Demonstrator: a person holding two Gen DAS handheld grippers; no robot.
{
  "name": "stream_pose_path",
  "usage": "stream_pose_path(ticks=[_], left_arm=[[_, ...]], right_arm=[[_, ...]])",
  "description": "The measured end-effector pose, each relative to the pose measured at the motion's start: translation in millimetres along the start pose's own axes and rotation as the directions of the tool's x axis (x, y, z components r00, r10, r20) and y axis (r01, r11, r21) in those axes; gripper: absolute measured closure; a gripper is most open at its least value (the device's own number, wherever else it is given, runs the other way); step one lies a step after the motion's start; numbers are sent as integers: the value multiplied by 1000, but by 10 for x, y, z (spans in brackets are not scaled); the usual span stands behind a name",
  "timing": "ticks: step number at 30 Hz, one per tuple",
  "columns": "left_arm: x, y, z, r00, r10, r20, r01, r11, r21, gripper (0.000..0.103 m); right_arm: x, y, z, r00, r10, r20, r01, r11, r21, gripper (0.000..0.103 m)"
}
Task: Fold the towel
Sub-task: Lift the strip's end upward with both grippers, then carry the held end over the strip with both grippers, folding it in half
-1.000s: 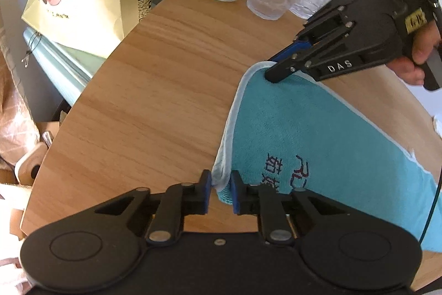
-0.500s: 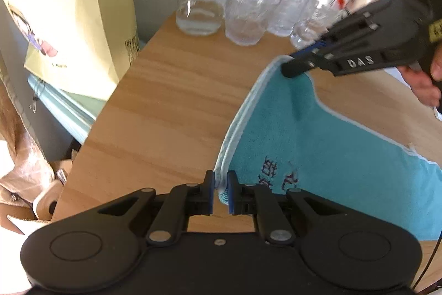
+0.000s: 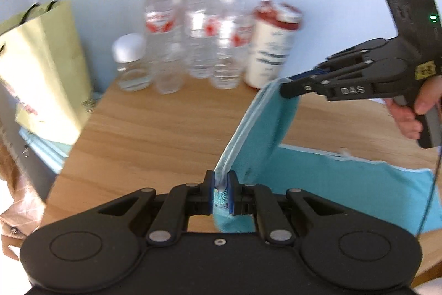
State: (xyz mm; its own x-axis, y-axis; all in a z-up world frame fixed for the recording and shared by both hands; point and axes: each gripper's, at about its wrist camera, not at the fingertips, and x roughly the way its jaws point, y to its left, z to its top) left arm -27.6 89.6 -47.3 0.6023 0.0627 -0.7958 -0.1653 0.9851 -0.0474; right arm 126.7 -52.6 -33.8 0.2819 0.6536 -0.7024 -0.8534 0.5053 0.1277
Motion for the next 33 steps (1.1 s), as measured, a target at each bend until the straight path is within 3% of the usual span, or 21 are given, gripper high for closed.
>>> stream_pose_path(ticks=[14,19,27,33], left_arm=[[-416,-1500,-236,997,-56,59,53,997,50,94],[-461,-2107,-226,989,-139,55,134,988,81,94],[-405,-2986,-363,959,-284,-3,279,938,208,95],[-312,-3425,-442,937,-346,-43,344,898,275,95]], right_arm=[[-1218,-349,-953,989,-72,130,59,994,96,97],[-1602,-553,-1294,982,-115,146,93,984,149,97],[-2171,-874,-1919,970,-192,146,152,957,248,97],[-2448,-1057,-2240,962,-228,148,173,933,316,97]])
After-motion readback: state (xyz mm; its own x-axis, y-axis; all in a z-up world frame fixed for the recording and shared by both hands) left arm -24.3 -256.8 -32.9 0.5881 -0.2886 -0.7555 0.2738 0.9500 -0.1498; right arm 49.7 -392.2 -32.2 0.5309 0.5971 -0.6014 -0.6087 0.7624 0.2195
